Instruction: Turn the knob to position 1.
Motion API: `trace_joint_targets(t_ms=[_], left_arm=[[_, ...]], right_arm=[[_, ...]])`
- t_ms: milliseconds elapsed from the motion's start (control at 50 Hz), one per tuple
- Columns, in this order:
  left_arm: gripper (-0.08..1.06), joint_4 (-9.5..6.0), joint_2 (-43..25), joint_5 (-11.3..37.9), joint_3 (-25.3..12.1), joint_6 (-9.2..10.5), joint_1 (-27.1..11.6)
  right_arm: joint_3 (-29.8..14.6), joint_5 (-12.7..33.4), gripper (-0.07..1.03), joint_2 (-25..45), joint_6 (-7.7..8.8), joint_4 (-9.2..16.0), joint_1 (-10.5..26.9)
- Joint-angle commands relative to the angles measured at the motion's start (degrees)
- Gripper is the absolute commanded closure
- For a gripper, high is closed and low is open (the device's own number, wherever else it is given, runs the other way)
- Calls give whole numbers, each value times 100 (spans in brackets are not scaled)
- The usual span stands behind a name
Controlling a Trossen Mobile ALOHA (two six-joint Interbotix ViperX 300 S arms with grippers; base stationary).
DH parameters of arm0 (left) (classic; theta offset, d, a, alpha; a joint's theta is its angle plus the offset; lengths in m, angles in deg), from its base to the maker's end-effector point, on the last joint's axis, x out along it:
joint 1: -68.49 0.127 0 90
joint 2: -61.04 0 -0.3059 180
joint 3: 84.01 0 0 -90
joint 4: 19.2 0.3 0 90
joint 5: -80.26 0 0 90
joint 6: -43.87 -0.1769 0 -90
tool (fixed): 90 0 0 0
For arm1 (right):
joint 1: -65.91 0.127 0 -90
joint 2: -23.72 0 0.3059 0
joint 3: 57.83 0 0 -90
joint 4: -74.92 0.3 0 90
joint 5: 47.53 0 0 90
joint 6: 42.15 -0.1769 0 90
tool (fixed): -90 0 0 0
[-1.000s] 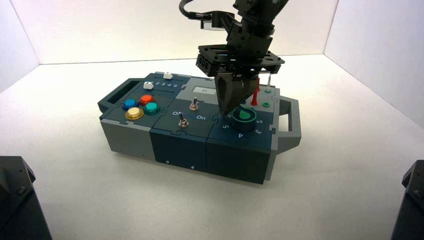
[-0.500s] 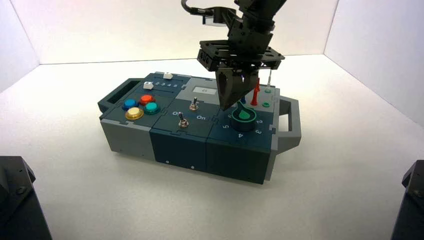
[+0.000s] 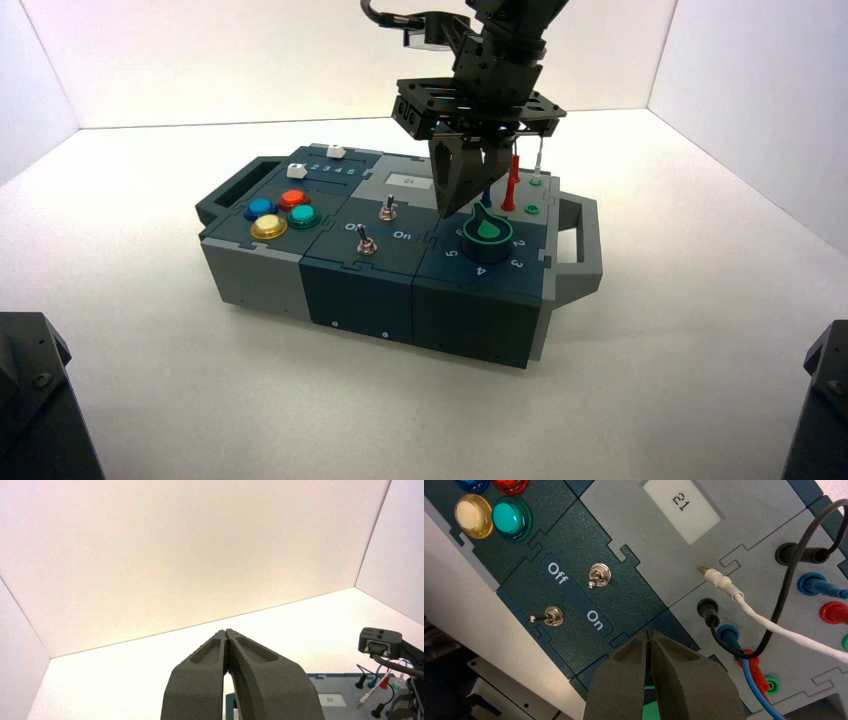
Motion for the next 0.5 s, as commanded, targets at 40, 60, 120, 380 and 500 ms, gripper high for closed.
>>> trace_joint_targets(t_ms=[40,60,120,380,500], left_arm=[[101,0,-44,-62,-70,-9,18],[101,0,-44,-53,-70,-9,18],[101,0,-35,-53,-62,-9,26],[101,0,-35,-62,-70,-9,26],[101,0,-44,-53,-70,-9,26]], right_arm=[[-62,-26,99,-88,-26,-9,-132],[-53,-18,99,-88,-26,-18,-132],[-35,-18,99,-88,-18,-18,-141],[-18,-18,99,-88,-26,-18,-141],[9,-18,99,-88,-44,-9,-141]])
